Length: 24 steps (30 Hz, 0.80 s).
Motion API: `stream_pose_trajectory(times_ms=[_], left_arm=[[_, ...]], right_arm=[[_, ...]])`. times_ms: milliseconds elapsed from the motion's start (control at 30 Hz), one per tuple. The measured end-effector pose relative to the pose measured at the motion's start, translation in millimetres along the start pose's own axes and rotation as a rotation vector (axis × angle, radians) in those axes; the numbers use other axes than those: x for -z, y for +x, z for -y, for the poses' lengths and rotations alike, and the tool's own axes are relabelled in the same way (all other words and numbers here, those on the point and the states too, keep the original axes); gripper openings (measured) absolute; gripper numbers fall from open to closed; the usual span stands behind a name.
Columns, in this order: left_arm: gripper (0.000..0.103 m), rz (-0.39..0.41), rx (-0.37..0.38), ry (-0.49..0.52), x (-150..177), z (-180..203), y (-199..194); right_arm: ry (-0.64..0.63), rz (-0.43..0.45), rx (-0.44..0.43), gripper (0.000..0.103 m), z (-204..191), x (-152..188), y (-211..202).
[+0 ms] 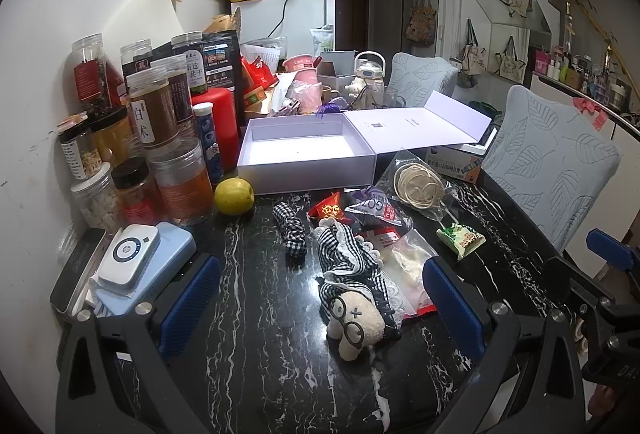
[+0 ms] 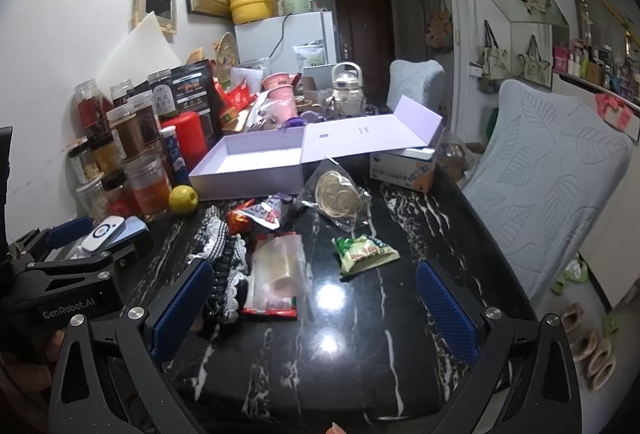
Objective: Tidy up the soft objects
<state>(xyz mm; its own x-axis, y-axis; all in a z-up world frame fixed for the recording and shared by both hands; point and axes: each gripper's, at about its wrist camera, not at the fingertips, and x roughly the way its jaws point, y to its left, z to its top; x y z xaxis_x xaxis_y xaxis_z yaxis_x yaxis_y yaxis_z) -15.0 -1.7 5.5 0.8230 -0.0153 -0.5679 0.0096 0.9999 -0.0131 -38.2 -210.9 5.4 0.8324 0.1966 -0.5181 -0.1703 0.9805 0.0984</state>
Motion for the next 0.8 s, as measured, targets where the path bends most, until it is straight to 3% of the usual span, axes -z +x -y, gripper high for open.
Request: stream_pose_trajectory(times_ms=[800], left_arm=[[0.103,-0.015,0.004,0.008,6.3,5.6,3.3]], right_arm=[[0.002,-0.024,-0.017,0.103,-0.6,6.9,9.6]])
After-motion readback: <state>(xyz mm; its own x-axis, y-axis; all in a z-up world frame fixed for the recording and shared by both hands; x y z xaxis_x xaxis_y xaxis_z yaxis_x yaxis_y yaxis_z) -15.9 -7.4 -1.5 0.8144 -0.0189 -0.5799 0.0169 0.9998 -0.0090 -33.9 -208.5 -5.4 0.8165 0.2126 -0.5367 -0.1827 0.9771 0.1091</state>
